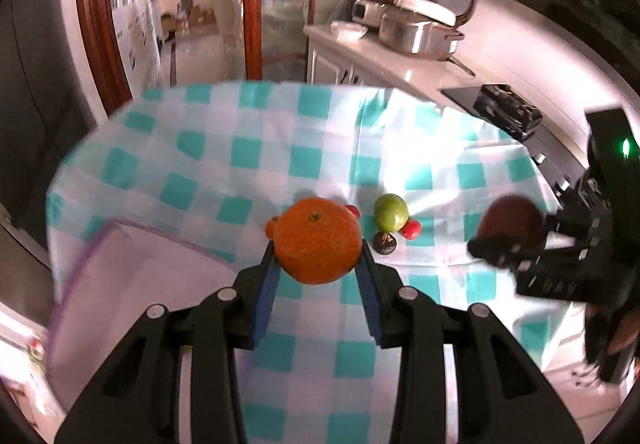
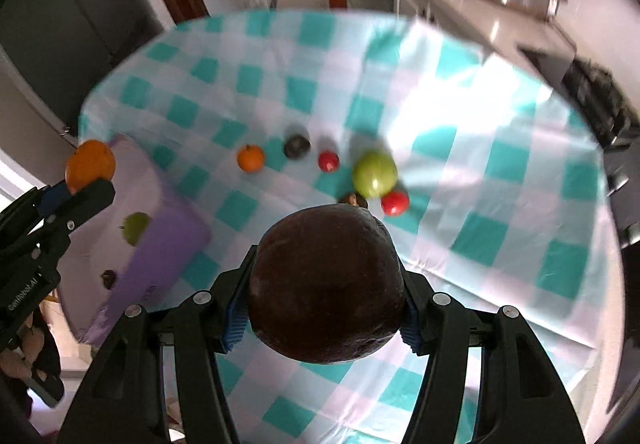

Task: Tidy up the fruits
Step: 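Carry the orange and dark red fruit into the purple box and release both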

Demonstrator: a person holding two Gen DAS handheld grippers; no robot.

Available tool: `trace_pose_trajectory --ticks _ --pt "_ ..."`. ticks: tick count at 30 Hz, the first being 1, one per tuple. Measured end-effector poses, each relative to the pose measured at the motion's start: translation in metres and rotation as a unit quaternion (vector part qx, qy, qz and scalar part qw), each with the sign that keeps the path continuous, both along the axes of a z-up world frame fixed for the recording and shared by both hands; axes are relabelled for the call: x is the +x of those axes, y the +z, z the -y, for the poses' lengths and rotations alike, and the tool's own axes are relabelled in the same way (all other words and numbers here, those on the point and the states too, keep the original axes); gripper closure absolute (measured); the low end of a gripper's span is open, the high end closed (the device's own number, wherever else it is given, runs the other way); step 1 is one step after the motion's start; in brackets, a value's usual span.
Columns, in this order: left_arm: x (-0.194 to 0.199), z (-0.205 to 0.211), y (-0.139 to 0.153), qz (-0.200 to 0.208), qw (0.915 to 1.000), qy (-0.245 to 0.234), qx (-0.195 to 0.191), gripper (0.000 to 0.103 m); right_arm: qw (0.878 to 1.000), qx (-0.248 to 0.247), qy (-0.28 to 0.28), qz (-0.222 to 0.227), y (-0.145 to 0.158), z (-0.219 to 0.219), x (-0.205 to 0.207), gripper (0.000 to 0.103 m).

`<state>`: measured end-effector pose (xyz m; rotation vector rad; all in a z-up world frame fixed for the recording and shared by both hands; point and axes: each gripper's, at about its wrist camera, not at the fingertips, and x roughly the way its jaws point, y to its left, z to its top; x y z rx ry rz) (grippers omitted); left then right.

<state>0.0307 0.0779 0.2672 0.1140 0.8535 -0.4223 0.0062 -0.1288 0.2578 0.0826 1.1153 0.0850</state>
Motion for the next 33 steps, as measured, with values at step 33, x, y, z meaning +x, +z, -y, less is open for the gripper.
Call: trace_pose_trajectory --ticks 33 --pt "-0.133 -0.216 -0.007 0.018 0.9965 0.075 -0.034 0.065 0.997 -0.04 -0.006 0.065 0.039 -0.063 -0.171 0.044"
